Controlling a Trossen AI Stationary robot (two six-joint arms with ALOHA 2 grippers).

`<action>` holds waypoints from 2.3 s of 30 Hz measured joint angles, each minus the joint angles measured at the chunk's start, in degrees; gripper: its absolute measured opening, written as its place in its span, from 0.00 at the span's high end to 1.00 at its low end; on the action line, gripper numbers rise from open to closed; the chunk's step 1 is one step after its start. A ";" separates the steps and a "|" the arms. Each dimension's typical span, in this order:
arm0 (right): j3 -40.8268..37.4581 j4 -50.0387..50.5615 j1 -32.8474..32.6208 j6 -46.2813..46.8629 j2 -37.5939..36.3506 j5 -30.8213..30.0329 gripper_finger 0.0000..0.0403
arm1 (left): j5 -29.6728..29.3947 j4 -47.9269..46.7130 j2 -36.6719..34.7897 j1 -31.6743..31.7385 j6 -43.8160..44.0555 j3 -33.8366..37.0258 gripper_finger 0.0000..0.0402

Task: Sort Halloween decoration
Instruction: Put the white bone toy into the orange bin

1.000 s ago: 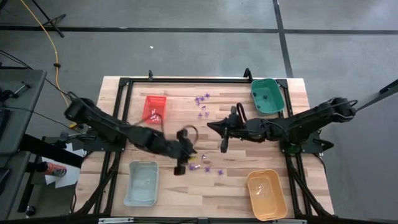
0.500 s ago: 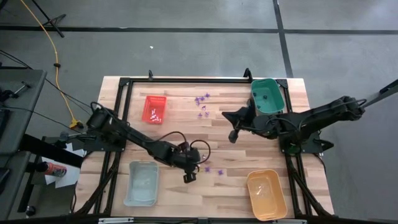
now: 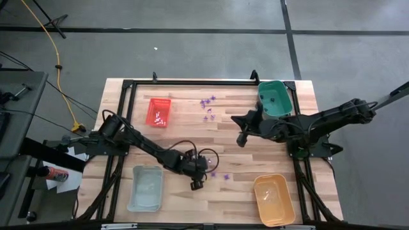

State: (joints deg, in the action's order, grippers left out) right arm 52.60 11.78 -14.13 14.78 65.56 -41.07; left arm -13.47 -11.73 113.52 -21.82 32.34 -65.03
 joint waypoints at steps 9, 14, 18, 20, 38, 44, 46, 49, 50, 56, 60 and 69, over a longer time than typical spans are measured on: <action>0.00 2.22 0.00 1.86 0.00 -0.41 1.00 | -0.65 -2.19 1.17 -0.02 0.02 -0.05 0.86; 0.00 2.21 0.00 1.86 0.00 -0.39 1.00 | -0.35 -2.86 1.17 0.13 0.64 -0.03 0.98; 0.00 2.19 0.00 1.89 0.00 -0.40 1.00 | -0.22 -2.92 1.17 0.13 0.58 -0.01 0.97; 0.00 2.19 0.00 1.89 0.00 -0.39 1.00 | -0.15 -3.00 1.18 0.15 0.57 -0.01 0.98; 0.00 2.72 0.00 1.63 0.02 -0.49 1.00 | 0.35 -11.77 -18.60 11.47 -12.31 0.54 1.00; 0.00 3.84 -0.04 1.25 0.02 2.71 1.00 | -5.77 -9.83 -33.27 16.17 -20.62 0.35 1.00; 0.00 3.97 -0.04 1.25 0.02 3.72 1.00 | -6.38 -9.05 -37.29 17.18 -22.78 0.36 1.00; 0.00 3.79 -0.04 1.32 0.02 4.29 1.00 | -6.53 -5.56 -42.73 17.87 -25.23 1.96 1.00; 0.00 3.81 -0.04 1.72 0.02 4.31 1.00 | -6.52 -3.68 -44.50 17.97 -25.56 3.54 1.00; 0.00 3.37 -0.04 1.84 0.02 5.58 1.00 | -6.34 16.90 -53.84 16.14 -21.12 20.85 1.00; 0.00 0.15 -0.04 1.66 0.09 9.85 1.00 | -3.72 31.59 -57.60 14.95 -18.15 30.74 1.00; 0.04 -18.37 0.57 -5.49 2.38 16.95 1.00 | -0.65 38.40 -62.32 15.17 -21.97 34.02 1.00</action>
State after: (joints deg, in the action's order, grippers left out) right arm 52.64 -6.58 -13.56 9.29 67.94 -24.12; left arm -14.12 26.67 51.20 -6.66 10.37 -31.00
